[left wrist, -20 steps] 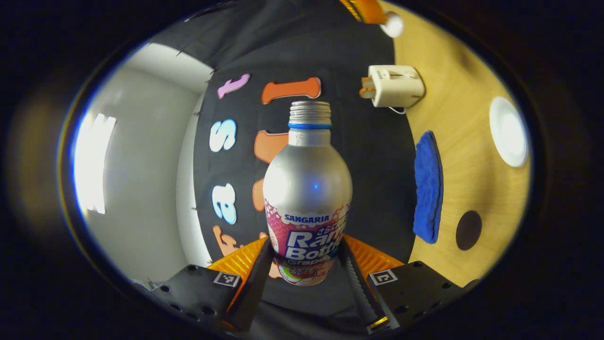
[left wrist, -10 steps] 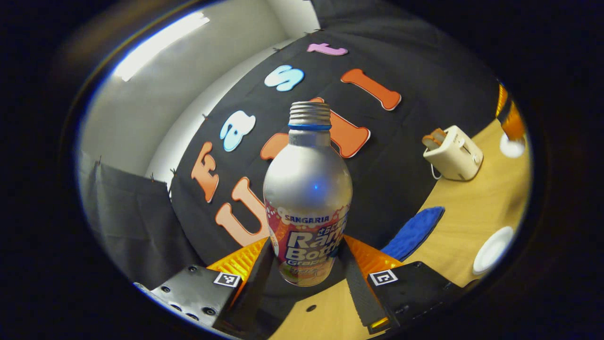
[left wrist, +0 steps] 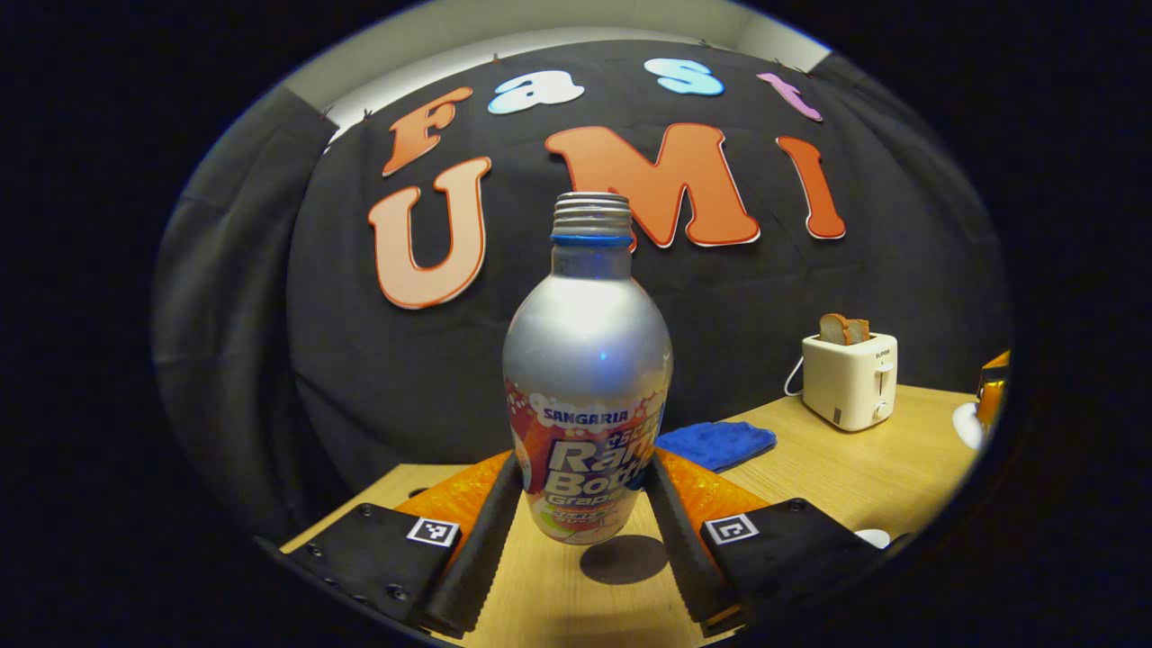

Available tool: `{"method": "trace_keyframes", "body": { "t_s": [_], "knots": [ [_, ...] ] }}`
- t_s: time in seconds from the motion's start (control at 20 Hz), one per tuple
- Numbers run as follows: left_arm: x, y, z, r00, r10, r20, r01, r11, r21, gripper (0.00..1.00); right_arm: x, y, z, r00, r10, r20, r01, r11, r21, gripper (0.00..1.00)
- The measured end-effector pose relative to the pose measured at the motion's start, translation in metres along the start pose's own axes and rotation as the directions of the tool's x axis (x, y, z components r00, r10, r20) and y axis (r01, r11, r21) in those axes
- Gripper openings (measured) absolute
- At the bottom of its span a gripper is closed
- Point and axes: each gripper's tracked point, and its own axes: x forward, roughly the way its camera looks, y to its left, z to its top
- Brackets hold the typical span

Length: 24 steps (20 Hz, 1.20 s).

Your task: Open the teacup lid with one hand, grasp the water bottle and pour water into the teacup with the other hand; after pouring, place the water bottle on the coaster and then close the teacup lid.

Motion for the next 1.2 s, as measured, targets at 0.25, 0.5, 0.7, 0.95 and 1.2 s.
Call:
{"method": "trace_keyframes", "body": {
  "t_s": [0.25,0.5,0.7,0.95,1.2],
  "knots": [
    [0.019,0.003,-0.039,0.999,-0.009,-0.052,0.003,0.993,-0.114,0.8,0.007,0.001,-0.007,1.0,0.002,-0.02,-0.002,1.0,-0.006,0.2],
    [0.037,-0.001,-0.069,0.992,-0.057,-0.114,0.032,0.978,-0.207,0.8,0.013,0.007,-0.016,0.999,0.012,-0.047,-0.012,1.0,-0.008,0.2],
    [0.051,-0.004,-0.098,0.977,-0.08,-0.197,0.027,0.966,-0.258,0.84,0.017,0.013,-0.026,0.997,0.025,-0.076,-0.026,1.0,-0.008,0.2],
    [0.058,-0.007,-0.122,0.961,-0.088,-0.263,0.02,0.968,-0.251,0.8,0.023,0.024,-0.036,0.993,0.056,-0.102,-0.057,0.998,-0.006,0.2],
    [0.058,-0.012,-0.13,0.951,-0.108,-0.29,0.041,0.973,-0.227,0.84,0.028,0.038,-0.044,0.988,0.094,-0.122,-0.095,0.995,-0.001,0.2]
  ]
}}
